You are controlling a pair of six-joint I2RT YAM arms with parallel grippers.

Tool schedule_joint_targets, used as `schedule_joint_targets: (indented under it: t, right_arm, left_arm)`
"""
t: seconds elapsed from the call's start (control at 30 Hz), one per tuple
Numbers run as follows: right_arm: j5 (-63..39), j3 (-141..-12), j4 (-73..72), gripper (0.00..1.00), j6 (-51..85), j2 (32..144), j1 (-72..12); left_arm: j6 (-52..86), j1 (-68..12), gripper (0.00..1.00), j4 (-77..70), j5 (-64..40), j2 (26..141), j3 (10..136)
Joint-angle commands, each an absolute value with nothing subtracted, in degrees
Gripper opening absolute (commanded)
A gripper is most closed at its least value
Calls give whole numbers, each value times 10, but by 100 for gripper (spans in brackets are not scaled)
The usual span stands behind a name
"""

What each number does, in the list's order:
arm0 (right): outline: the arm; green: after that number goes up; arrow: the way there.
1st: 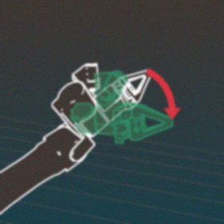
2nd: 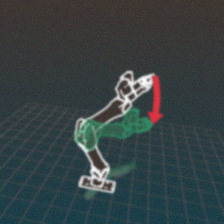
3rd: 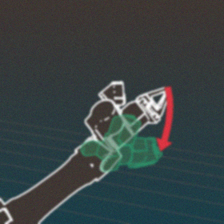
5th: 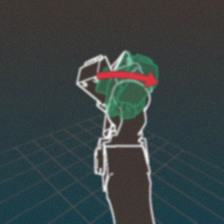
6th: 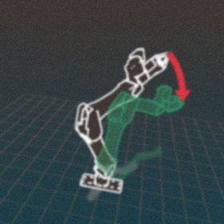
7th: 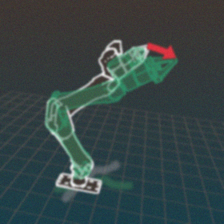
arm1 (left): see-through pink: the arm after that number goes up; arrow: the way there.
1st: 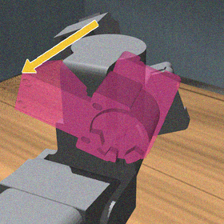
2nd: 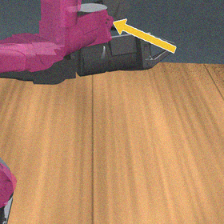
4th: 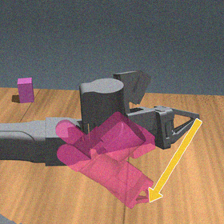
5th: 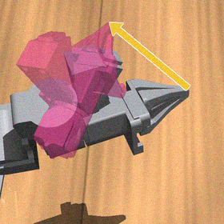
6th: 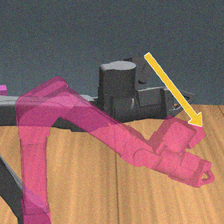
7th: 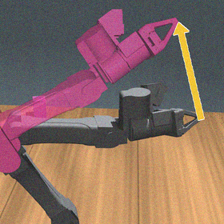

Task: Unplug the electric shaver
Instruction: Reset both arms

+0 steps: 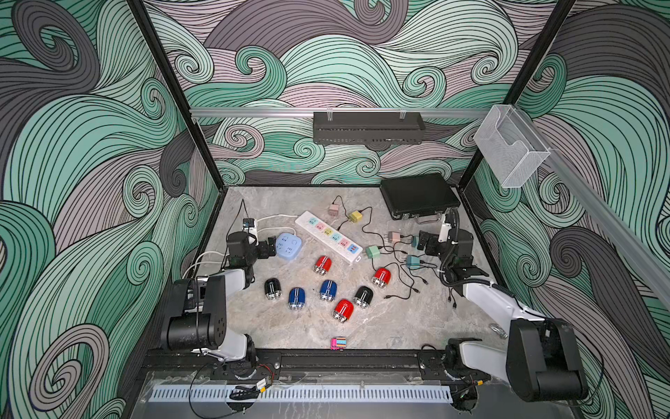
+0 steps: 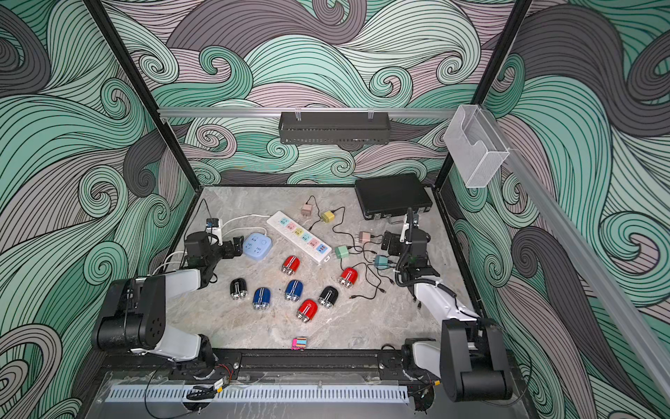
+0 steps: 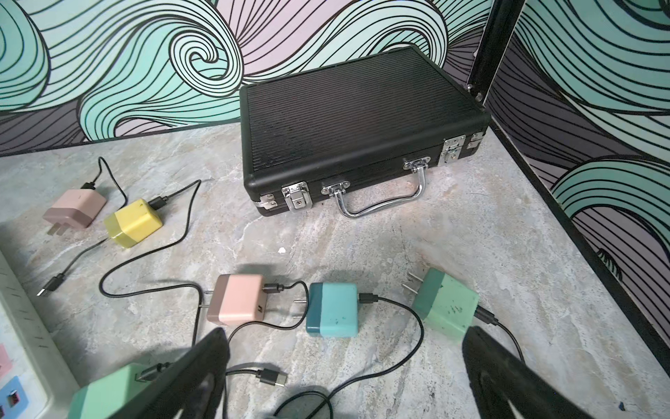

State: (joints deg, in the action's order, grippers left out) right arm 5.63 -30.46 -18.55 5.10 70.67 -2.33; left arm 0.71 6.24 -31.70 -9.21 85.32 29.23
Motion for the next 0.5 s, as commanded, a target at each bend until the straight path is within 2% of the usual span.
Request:
schedule_joint_targets:
  t: [0.0, 0.27, 0.47]
  right_arm:
    - [61, -293, -255, 99, 18, 724, -15]
    - [8, -265, -341, 98, 5, 776, 11]
    - [-22, -223, -469, 98, -6, 844, 10]
  left_arm:
    - [-6, 63, 99, -313, -104, 856, 301]
    - [-9, 63, 99, -311, -106, 858, 303]
    - [-10, 62, 99, -310, -104, 859, 304]
